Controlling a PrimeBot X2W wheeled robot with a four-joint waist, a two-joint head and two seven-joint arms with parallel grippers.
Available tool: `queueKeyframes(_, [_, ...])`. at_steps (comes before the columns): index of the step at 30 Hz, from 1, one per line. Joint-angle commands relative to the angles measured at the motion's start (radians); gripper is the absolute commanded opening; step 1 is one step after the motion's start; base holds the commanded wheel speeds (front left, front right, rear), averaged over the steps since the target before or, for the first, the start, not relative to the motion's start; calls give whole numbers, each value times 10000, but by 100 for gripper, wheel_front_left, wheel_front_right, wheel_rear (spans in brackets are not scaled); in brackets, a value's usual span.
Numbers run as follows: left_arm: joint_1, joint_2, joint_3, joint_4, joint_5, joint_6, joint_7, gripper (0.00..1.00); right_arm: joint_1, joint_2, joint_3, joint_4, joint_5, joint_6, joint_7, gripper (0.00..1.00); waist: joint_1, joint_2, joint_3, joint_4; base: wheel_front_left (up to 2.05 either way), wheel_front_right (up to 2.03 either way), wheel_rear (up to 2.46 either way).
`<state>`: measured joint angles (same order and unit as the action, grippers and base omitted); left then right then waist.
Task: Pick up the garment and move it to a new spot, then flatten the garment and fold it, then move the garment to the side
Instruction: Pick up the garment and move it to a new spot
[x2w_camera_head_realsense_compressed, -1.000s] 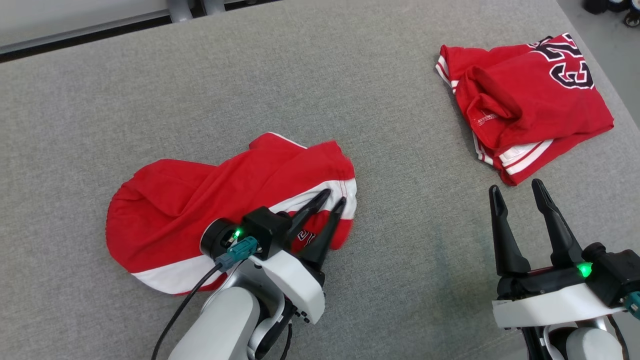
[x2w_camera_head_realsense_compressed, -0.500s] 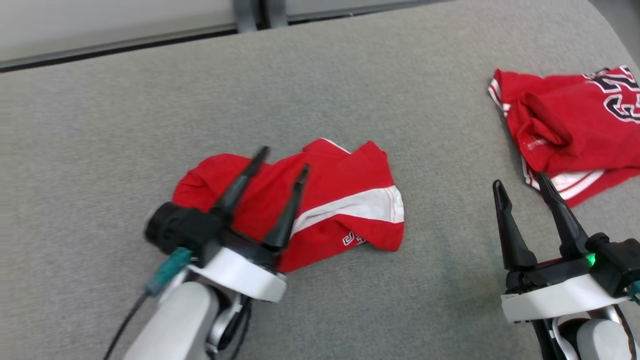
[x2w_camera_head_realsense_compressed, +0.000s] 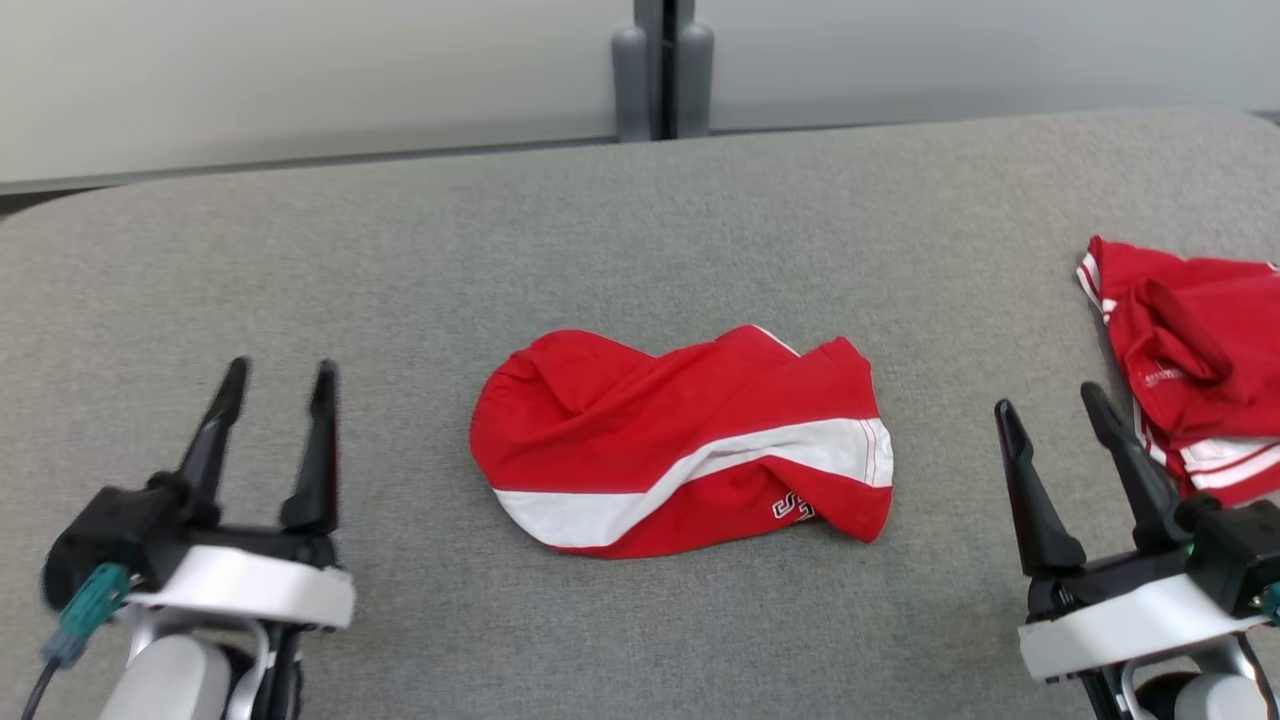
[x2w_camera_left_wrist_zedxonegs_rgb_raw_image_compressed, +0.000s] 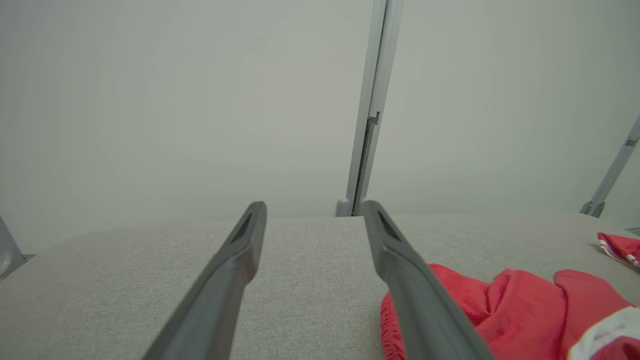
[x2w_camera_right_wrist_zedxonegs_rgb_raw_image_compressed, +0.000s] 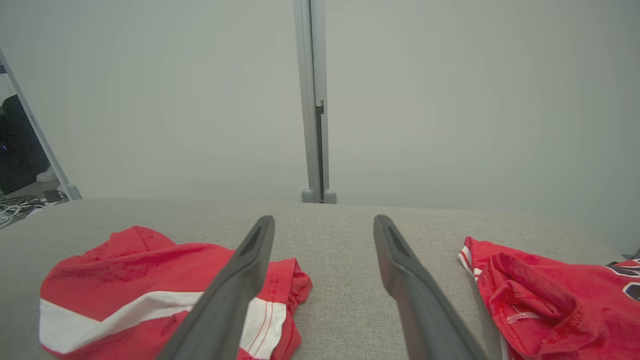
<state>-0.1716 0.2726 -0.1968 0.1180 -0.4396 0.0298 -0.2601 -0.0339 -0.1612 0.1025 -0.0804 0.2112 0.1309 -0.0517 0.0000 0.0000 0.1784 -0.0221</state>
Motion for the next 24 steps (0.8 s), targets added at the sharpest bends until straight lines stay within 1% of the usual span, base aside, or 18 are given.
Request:
queueKeyframes(1, [234, 87, 173, 4, -92, -7, -40, 100, 179, -76, -45, -48, 60, -4, 67, 100, 0, 0, -294, 230, 0, 0, 0])
queueKeyframes(3, [585, 214, 351, -60, -132, 42, -46, 100, 352, -109, -59, -56, 61, -4, 139, 100, 0, 0, -484, 317, 0, 0, 0])
queueKeyframes(5, [910, 341, 483, -146, -196, -4, -48, 100, 519, -109, -48, -54, 91, -3, 181, 100, 0, 0, -685, 383, 0, 0, 0])
queueKeyframes(8, [1218, 354, 519, -244, -223, 4, -43, 100, 690, -125, 20, -38, 132, -4, 250, 100, 0, 0, -897, 412, 0, 0, 0])
queueKeyframes(16, [2344, 409, 408, -785, -103, 350, 150, 100, 1491, -168, 85, -8, 210, -4, 500, 100, 0, 0, -1802, 375, 0, 0, 0])
queueKeyframes(24, [2823, 533, 350, -1477, -84, 590, 477, 100, 1744, -195, -48, -176, 218, -4, 610, 100, 0, 0, -2014, 385, 0, 0, 0])
